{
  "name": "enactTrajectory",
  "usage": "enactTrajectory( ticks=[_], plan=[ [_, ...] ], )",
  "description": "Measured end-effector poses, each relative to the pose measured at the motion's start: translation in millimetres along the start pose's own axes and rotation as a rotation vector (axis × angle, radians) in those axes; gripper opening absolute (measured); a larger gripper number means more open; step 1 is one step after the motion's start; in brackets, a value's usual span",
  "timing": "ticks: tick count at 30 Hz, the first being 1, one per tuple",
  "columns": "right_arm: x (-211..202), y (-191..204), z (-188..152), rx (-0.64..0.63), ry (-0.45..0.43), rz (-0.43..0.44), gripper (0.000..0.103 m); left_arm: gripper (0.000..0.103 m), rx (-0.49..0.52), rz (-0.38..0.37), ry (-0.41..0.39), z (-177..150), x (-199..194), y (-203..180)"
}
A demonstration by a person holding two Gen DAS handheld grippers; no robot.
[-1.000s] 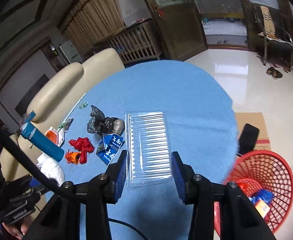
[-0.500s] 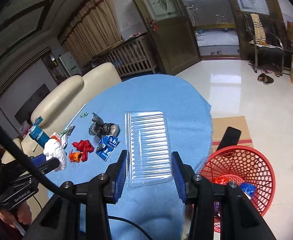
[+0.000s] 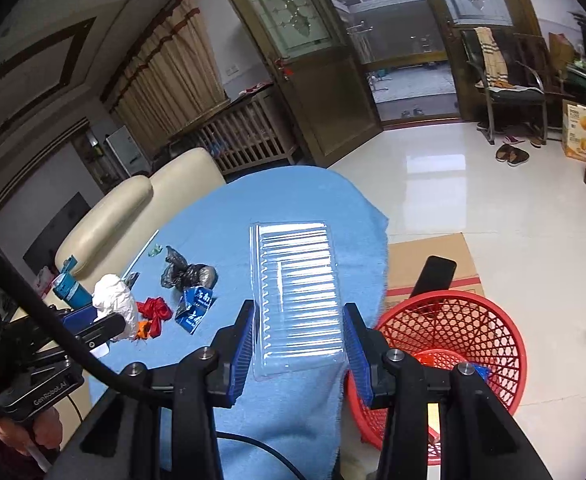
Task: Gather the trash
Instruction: 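Carry the clear tray and white tissue over the red basket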
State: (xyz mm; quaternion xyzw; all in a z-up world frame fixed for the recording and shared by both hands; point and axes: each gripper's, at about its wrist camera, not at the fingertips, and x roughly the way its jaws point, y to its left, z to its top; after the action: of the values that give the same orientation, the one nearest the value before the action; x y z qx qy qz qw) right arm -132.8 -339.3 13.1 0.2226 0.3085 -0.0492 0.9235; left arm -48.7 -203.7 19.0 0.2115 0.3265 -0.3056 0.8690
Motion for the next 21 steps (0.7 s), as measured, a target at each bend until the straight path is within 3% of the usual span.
enactTrajectory(
  ticks=[21],
  plan=[
    [-22.5,-63.5,-3.1,0.126,-0.045,-0.032,0.045,0.032,0.146,-0.030,0.011,27.5,18.2,-62.1]
  ],
)
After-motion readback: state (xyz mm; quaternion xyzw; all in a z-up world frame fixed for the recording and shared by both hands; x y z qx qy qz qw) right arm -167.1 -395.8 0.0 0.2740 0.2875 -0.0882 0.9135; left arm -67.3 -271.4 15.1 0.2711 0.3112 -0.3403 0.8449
